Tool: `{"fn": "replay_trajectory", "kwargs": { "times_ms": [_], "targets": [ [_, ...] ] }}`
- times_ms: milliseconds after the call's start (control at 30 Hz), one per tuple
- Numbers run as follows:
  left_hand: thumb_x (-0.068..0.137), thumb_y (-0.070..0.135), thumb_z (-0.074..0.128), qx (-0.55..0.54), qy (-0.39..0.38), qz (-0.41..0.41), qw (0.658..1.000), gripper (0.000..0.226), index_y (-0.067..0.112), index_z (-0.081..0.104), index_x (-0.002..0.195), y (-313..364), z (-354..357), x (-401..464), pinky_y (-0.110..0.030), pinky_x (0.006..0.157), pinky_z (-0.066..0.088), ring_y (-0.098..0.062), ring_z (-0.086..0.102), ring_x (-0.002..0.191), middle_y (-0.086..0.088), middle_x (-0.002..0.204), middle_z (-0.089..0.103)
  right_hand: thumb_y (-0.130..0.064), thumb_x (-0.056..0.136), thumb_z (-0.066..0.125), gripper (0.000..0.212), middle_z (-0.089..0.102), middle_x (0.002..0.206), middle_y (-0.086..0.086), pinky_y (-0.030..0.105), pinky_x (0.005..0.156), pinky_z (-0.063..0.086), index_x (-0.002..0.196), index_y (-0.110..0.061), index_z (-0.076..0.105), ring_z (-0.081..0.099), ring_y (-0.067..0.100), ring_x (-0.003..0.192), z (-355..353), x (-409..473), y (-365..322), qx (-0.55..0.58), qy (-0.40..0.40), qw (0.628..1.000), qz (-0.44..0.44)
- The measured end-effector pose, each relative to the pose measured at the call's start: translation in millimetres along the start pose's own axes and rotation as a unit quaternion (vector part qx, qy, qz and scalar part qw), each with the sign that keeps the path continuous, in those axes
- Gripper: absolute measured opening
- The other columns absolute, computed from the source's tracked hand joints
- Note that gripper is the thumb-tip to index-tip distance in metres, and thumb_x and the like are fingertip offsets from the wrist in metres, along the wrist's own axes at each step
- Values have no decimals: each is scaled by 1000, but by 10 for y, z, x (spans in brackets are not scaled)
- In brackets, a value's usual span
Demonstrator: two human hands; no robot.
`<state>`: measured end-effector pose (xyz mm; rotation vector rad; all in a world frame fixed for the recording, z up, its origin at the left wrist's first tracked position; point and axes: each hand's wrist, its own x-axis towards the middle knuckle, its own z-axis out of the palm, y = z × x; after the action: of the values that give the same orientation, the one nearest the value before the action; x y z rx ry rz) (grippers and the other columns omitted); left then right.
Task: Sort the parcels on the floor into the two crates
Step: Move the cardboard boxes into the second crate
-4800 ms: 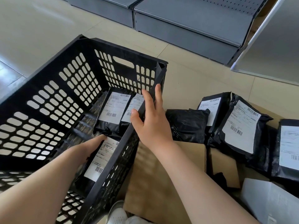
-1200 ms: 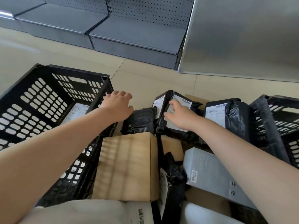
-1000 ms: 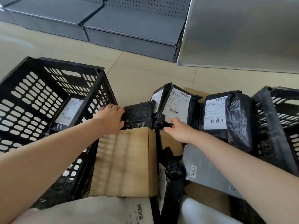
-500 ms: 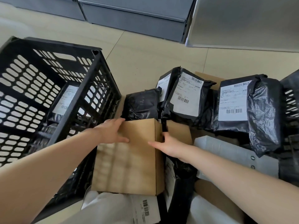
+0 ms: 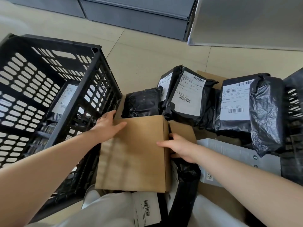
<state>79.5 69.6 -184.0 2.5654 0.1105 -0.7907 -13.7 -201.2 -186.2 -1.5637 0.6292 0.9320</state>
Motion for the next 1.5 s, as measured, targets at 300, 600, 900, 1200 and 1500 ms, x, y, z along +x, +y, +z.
{"fn": "replay_trajectory", "kwargs": {
  "times_ms": [300,600,900,1200,1500],
  "targets": [
    [94,57,48,-206,67,-126,968,77,25,16,156,292,-140,-36,-44,112,34,-36,42,135,-13,152,39,-37,77,83,63,70,121,0,50,101,49,130,-17,54,65,22,113,-238,-285,-178,45,7,999,-26],
    [90,59,57,-449,-36,-157,879,49,15,69,108,458,-416,-508,-37,81,53,-26,69,94,-7,103,73,-30,89,72,32,76,111,0,48,103,49,119,-19,70,68,22,110,-614,-712,-424,101,26,990,-98],
    [89,70,46,-494,16,-94,864,58,24,68,116,773,-548,-591,-45,102,48,-21,66,106,0,109,72,-30,93,68,35,72,120,-1,41,108,44,126,-17,64,63,17,116,-678,-901,-717,162,115,963,-183],
    [99,62,30,-576,7,-40,816,56,21,66,113,896,-695,-621,-36,84,50,-18,65,101,1,101,74,-36,95,55,26,63,106,7,59,98,48,110,-17,66,59,27,99,-871,-1145,-827,270,66,944,-179],
    [94,64,45,-554,-19,-43,831,35,45,74,90,821,-712,-714,-48,93,50,-20,65,107,8,108,74,-69,88,56,57,72,117,13,56,88,55,121,-25,70,68,30,111,-753,-1091,-835,272,113,941,-165]
  ]
}}
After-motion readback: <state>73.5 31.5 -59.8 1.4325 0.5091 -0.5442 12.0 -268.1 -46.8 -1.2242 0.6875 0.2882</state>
